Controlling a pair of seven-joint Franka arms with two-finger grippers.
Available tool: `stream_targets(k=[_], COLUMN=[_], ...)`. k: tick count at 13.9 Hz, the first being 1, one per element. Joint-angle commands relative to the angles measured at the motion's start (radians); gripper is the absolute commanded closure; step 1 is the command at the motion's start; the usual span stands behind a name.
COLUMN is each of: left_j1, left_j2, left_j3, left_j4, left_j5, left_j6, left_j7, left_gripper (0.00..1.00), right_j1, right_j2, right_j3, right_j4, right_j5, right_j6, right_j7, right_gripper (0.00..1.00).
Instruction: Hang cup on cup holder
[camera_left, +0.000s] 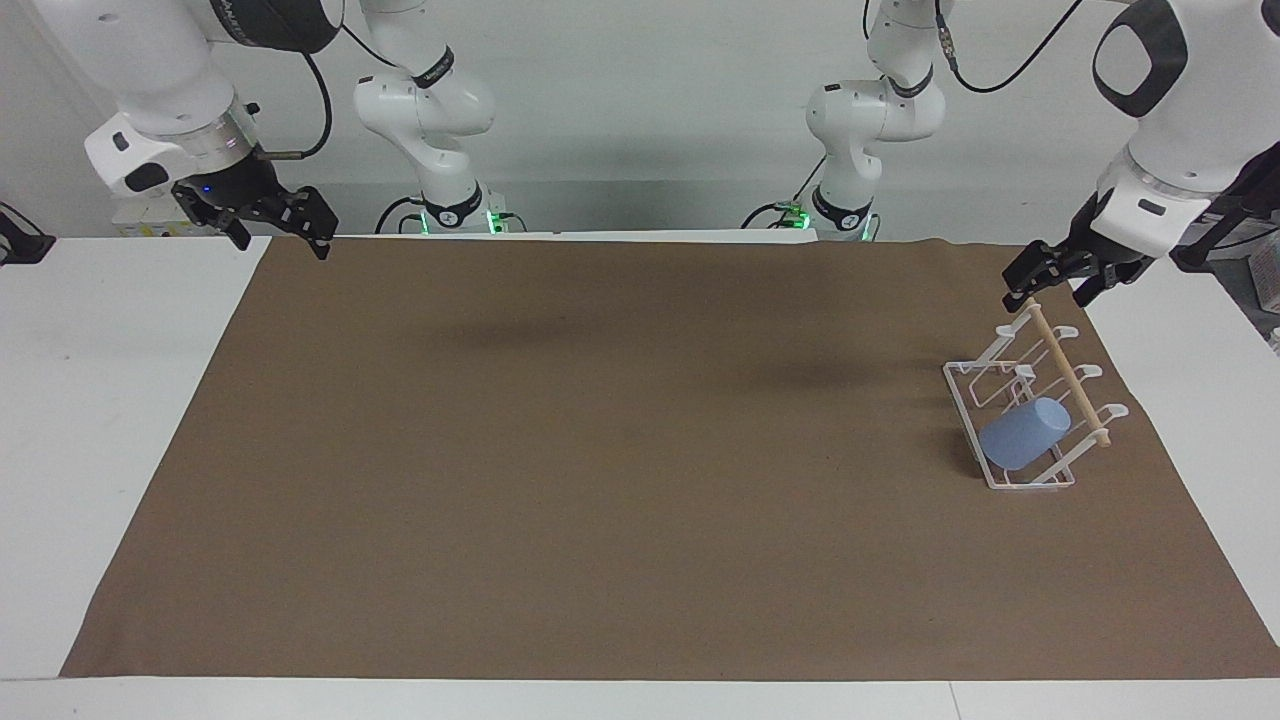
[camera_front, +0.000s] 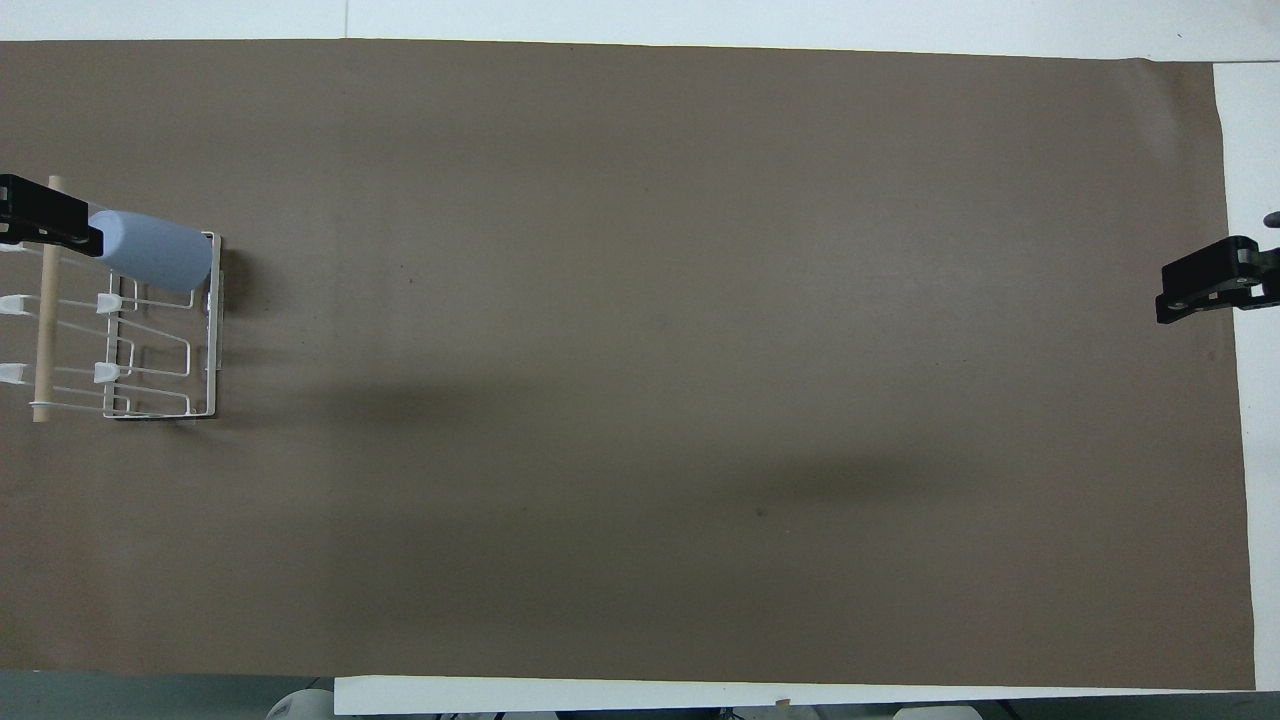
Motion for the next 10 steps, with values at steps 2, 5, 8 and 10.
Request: stream_targets(k=[2,5,8,10], left_j1=[-0.017,-0.012,-0.006,-0.005], left_j2=[-0.068,-0.068,-0.064,-0.065], left_j3=[-0.008,-0.005,-0.003,-0.003], left_j4=[-0.092,-0.088,-0.067,-0.065], left_j5=[0.024,-0.038,-0.038,-0.038], left_j6=[0.049,0.051,0.037,0.027], left_j7=[-0.015,-0.006,-0.014,-0.015], left_gripper=[0.0,0.0,0.0,0.0], right_j1=[-0.003,-0.003,-0.003,-0.003], right_j2=[-0.015,-0.015,-0.015,-0.013], right_j3=[0.003,0.003,0.003,0.003], right_j4=[-0.015,-0.015,-0.015,-0.015], right_j5=[0.004,0.004,0.004,0.004], right_j6=[-0.005,-0.006,-0.005,-0.006], right_j7=[-0.018,-0.018,-0.018,-0.018], right_gripper=[0.0,0.0,0.0,0.0])
